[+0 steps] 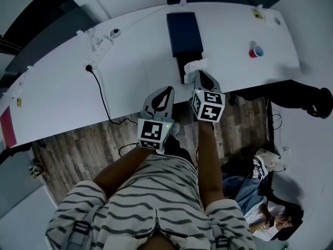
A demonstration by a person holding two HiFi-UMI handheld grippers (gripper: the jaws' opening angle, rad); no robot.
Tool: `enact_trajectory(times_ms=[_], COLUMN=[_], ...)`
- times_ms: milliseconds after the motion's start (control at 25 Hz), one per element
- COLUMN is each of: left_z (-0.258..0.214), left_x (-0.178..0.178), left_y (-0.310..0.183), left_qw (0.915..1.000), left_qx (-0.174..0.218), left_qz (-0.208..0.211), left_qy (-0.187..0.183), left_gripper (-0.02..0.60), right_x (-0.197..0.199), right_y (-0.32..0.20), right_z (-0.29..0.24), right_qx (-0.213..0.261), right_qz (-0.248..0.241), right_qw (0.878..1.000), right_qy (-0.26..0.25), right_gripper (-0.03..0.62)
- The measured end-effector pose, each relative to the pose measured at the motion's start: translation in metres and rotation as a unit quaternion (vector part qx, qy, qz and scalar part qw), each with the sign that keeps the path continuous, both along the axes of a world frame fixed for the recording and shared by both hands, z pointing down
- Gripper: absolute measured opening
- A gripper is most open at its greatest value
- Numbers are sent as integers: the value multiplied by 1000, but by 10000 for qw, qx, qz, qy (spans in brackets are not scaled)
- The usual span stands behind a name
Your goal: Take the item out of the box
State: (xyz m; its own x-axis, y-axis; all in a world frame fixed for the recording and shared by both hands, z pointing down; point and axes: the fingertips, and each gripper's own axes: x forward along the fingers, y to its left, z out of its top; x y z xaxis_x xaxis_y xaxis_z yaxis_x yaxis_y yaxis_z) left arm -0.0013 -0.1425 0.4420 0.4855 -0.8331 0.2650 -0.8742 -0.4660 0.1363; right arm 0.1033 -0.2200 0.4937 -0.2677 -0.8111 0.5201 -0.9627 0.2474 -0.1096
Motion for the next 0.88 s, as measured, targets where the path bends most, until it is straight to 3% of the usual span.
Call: enact_trajectory(times_ms=[560, 880], left_z=[-31, -45], left_x=[-7, -7], left_y=[12, 22], left_qw=[9993, 9983], left_qx=[287, 448], left_qz=[256, 381], left_qy=[26, 37], left_gripper=[25, 25], right_x=[-12, -14], right_y=[35, 59], right_z=[-46, -69], right_qx=[521, 888], right_qz=[16, 56], right_qw=[9967, 9939], right_qy=[-618, -656], right_gripper=[18, 18])
